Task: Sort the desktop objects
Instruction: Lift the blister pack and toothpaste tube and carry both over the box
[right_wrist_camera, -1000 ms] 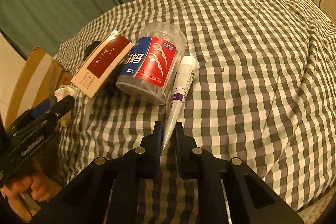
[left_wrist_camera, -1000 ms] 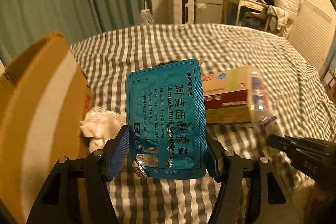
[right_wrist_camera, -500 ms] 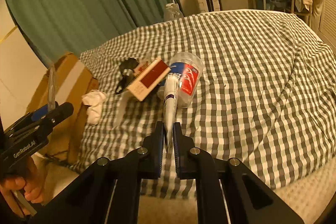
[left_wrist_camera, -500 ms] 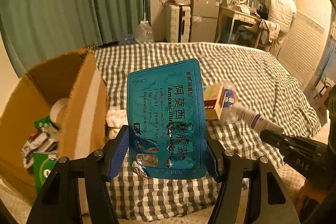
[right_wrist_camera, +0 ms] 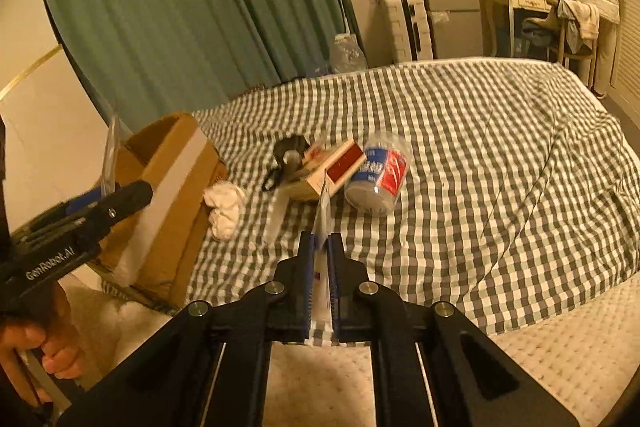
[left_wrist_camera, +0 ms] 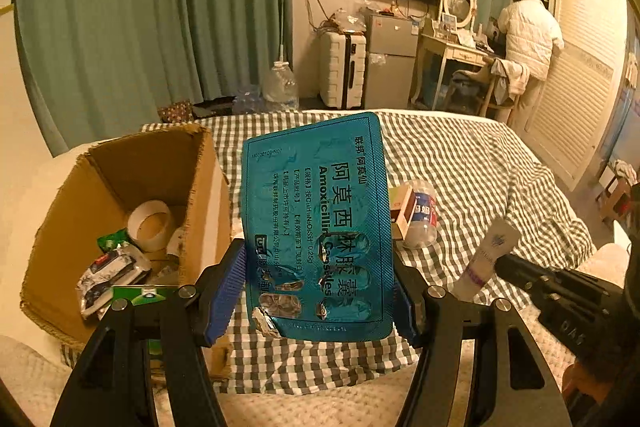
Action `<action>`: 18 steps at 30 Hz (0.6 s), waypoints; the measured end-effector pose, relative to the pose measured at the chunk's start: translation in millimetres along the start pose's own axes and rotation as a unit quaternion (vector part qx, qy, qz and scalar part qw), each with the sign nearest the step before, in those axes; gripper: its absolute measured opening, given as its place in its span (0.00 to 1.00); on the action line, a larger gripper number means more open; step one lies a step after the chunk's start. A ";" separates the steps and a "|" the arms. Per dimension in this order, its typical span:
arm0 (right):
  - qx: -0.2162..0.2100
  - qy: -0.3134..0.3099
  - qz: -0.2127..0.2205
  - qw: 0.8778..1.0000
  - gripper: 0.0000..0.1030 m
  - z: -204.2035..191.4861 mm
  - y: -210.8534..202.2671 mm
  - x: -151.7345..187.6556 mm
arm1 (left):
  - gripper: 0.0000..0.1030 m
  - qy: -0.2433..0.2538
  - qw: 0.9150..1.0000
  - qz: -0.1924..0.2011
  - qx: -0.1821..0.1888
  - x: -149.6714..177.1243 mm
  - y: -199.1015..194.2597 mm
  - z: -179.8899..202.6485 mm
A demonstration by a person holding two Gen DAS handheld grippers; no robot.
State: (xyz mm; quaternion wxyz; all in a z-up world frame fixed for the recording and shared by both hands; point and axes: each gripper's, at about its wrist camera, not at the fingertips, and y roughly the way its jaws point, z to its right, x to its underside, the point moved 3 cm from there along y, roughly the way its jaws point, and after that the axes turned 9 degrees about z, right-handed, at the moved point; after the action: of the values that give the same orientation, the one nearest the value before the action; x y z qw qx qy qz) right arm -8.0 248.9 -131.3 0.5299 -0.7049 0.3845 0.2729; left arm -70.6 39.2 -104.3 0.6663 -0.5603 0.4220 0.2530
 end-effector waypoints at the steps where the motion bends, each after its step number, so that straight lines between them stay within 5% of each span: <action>1: -0.001 -0.001 0.006 1.000 0.06 -1.1 -4.9 -3.0 | 0.64 -0.002 1.000 0.002 0.000 -1.9 -1.9 -1.6; 18: 0.002 -0.052 0.066 0.996 0.06 -42.5 -48.7 -58.5 | 0.64 0.011 0.999 0.053 0.002 -39.5 -35.7 -18.9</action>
State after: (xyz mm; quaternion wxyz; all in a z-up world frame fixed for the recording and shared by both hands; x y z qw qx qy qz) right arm -1.0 230.0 -46.5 0.5318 -0.6618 0.4022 0.3428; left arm -67.3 17.7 -52.2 0.6484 -0.5388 0.4589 0.2804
